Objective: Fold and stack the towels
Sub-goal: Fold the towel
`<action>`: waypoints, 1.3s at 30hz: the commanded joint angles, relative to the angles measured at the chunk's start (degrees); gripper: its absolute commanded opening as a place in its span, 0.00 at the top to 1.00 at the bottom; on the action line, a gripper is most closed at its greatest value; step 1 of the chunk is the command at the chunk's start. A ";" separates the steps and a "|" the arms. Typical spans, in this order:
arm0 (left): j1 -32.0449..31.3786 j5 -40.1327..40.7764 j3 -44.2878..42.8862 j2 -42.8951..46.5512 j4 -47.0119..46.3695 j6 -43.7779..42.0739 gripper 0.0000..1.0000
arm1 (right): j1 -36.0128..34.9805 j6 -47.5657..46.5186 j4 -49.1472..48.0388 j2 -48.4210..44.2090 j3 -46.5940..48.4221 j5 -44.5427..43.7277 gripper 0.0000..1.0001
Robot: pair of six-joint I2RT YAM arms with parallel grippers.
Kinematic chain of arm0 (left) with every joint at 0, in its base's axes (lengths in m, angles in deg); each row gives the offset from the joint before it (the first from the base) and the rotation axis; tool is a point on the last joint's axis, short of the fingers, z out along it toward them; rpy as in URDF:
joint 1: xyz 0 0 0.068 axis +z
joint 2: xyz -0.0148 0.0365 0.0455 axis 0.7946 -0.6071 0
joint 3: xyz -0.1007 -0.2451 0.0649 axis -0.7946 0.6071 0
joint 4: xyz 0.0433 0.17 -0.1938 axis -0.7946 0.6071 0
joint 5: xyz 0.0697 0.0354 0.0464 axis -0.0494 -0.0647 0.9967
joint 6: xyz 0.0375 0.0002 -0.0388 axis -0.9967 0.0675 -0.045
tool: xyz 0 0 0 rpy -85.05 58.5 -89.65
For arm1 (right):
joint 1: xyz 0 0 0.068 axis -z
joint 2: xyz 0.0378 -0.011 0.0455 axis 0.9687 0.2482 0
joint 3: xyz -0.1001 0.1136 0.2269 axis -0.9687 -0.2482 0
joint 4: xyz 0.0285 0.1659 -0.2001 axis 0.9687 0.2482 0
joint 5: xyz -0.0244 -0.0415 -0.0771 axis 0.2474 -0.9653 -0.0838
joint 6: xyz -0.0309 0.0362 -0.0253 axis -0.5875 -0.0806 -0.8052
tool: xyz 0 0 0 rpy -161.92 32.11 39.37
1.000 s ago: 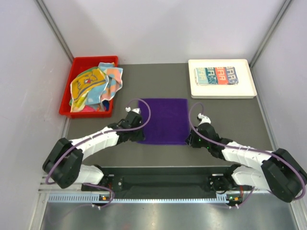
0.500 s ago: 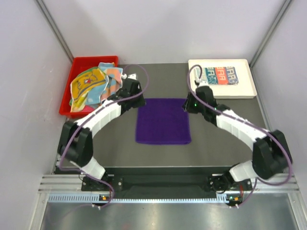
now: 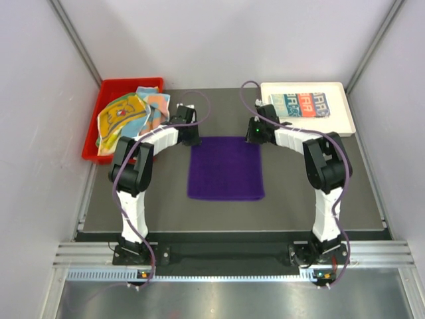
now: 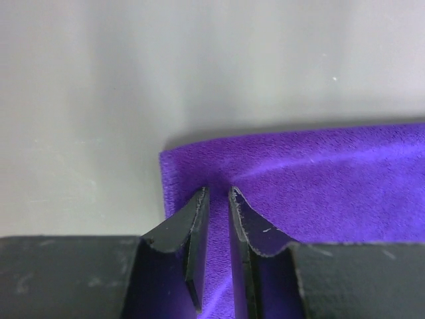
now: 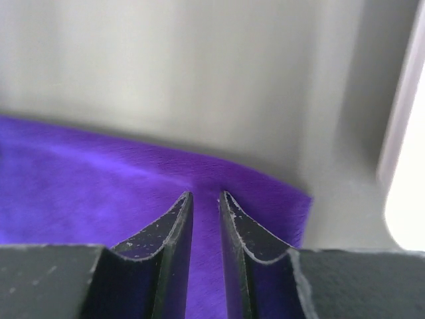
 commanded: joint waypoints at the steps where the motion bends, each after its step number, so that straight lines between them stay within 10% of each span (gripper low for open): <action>1: 0.37 4.05 -2.20 -0.01 -2.74 -0.72 0.77 | 2.74 -0.54 -2.41 1.06 1.62 1.64 0.77; 39: 0.81 9.87 -7.12 -1.24 1.21 -5.73 0.73 | 4.69 -2.21 -12.08 -10.27 -12.10 -5.47 0.76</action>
